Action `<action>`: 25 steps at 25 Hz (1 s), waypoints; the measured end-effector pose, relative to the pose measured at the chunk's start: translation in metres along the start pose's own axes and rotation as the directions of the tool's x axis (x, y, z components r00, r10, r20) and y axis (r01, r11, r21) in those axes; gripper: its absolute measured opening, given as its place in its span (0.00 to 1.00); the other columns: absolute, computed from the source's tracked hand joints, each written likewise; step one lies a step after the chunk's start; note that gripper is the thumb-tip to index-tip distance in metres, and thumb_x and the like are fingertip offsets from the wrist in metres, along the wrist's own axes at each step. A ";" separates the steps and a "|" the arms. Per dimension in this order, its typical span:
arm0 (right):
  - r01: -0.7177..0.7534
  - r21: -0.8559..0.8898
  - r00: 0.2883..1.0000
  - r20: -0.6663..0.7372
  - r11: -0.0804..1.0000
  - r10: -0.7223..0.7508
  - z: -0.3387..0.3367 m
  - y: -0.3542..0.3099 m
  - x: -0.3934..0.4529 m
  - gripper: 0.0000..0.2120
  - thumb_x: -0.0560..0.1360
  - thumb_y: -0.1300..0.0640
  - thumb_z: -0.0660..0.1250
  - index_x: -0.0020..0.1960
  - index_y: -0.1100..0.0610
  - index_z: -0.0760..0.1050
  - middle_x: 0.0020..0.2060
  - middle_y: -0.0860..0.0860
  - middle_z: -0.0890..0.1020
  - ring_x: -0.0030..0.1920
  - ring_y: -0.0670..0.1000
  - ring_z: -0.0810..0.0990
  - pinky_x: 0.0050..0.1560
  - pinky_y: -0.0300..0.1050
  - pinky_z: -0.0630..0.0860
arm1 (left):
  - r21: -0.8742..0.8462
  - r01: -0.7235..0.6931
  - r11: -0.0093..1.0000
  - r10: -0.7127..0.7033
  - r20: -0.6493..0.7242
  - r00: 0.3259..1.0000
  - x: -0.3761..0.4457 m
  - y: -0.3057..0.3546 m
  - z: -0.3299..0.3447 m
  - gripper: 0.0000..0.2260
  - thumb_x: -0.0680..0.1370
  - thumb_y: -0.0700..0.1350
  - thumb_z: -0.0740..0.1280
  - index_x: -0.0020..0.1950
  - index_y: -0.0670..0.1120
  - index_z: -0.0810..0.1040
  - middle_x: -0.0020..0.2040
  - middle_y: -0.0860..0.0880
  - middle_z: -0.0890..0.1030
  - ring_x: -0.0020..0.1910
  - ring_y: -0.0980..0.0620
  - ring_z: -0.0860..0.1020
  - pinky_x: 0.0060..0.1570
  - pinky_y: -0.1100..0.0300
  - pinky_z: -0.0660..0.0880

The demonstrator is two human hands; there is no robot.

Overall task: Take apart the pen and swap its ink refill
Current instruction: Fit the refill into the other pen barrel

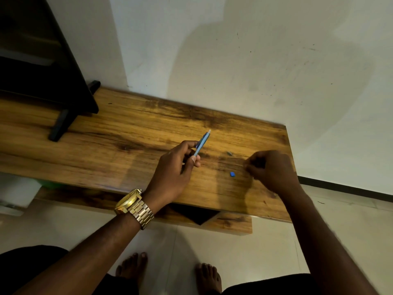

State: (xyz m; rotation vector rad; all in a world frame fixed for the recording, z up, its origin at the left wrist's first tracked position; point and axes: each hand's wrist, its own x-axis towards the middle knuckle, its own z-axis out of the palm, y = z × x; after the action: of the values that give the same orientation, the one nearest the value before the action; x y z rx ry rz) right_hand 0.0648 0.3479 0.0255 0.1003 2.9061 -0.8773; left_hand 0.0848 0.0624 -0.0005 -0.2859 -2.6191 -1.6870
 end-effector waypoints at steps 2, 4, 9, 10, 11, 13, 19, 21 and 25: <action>-0.005 -0.019 1.000 0.025 1.000 0.006 0.010 0.000 0.003 0.06 0.79 0.58 0.77 0.56 0.52 0.87 0.47 0.47 0.88 0.47 0.44 0.85 0.51 0.40 0.81 | -0.014 0.027 1.000 -0.026 0.013 1.000 0.001 -0.001 0.001 0.15 0.88 0.43 0.63 0.74 0.51 0.75 0.53 0.54 0.85 0.51 0.56 0.85 0.55 0.46 0.85; 0.010 0.023 0.996 -0.089 1.000 -0.008 0.019 -0.005 0.010 0.10 0.80 0.59 0.76 0.61 0.54 0.86 0.51 0.49 0.88 0.49 0.46 0.85 0.54 0.41 0.80 | -0.054 0.065 0.996 -0.064 0.020 0.998 0.000 0.002 0.002 0.13 0.88 0.43 0.62 0.72 0.50 0.76 0.49 0.50 0.84 0.46 0.46 0.84 0.49 0.41 0.83; 0.117 -0.099 0.966 -0.218 0.988 -0.136 0.053 -0.015 0.028 0.14 0.80 0.58 0.75 0.65 0.57 0.85 0.51 0.55 0.88 0.44 0.46 0.83 0.51 0.43 0.81 | -0.081 0.117 0.990 -0.116 0.026 0.993 -0.003 0.005 0.000 0.11 0.88 0.44 0.62 0.68 0.52 0.77 0.46 0.37 0.83 0.39 0.35 0.78 0.35 0.48 0.72; 0.125 -0.123 0.963 -0.225 0.984 -0.151 0.058 -0.014 0.031 0.13 0.79 0.58 0.76 0.64 0.56 0.86 0.51 0.55 0.87 0.46 0.49 0.84 0.50 0.45 0.81 | -0.081 0.117 0.990 -0.116 0.026 0.993 -0.004 0.004 -0.001 0.10 0.88 0.44 0.62 0.68 0.52 0.77 0.46 0.38 0.83 0.37 0.38 0.77 0.34 0.50 0.72; 0.131 -0.136 0.957 -0.240 0.982 -0.161 0.062 -0.014 0.032 0.11 0.79 0.58 0.76 0.61 0.56 0.87 0.50 0.55 0.86 0.47 0.51 0.84 0.49 0.47 0.82 | -0.083 0.113 0.990 -0.112 0.022 0.994 -0.004 0.003 -0.001 0.10 0.87 0.45 0.63 0.68 0.52 0.77 0.46 0.39 0.83 0.36 0.42 0.77 0.35 0.52 0.72; 0.119 -0.156 0.955 -0.253 0.981 -0.156 0.066 -0.014 0.035 0.06 0.79 0.58 0.76 0.55 0.55 0.87 0.48 0.54 0.86 0.47 0.52 0.84 0.48 0.49 0.83 | -0.080 0.100 0.992 -0.100 0.003 0.995 -0.005 0.001 -0.002 0.10 0.87 0.46 0.63 0.68 0.52 0.78 0.47 0.45 0.84 0.39 0.46 0.80 0.38 0.50 0.76; 0.172 0.443 0.962 -0.266 0.880 -0.054 0.044 -0.052 0.023 0.04 0.82 0.58 0.74 0.54 0.56 0.87 0.43 0.49 0.89 0.41 0.47 0.88 0.47 0.40 0.84 | -0.027 0.043 0.999 -0.045 -0.081 0.996 -0.001 0.000 -0.004 0.10 0.86 0.44 0.67 0.67 0.50 0.81 0.54 0.55 0.88 0.52 0.60 0.86 0.53 0.65 0.82; 0.208 0.621 0.968 -0.242 0.756 -0.068 0.035 -0.062 0.012 0.07 0.82 0.59 0.74 0.58 0.57 0.87 0.46 0.53 0.90 0.44 0.49 0.88 0.49 0.44 0.86 | -0.017 0.017 1.000 -0.019 -0.090 0.996 -0.001 0.002 -0.004 0.11 0.86 0.43 0.68 0.67 0.48 0.82 0.55 0.54 0.88 0.53 0.62 0.86 0.51 0.72 0.79; 0.210 0.633 0.975 -0.190 0.745 -0.114 0.029 -0.061 0.004 0.10 0.81 0.61 0.73 0.62 0.58 0.86 0.49 0.54 0.90 0.48 0.51 0.89 0.53 0.45 0.85 | 0.012 -0.014 1.000 0.015 -0.080 0.997 -0.001 0.004 -0.002 0.11 0.85 0.41 0.69 0.67 0.48 0.83 0.54 0.54 0.88 0.55 0.63 0.85 0.53 0.75 0.78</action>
State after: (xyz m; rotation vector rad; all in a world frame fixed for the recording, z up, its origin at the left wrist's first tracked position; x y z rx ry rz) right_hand 0.0577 0.2814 0.0345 -0.0465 2.5938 -1.9589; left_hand 0.0865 0.0624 0.0041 -0.2312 -2.5620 -1.6432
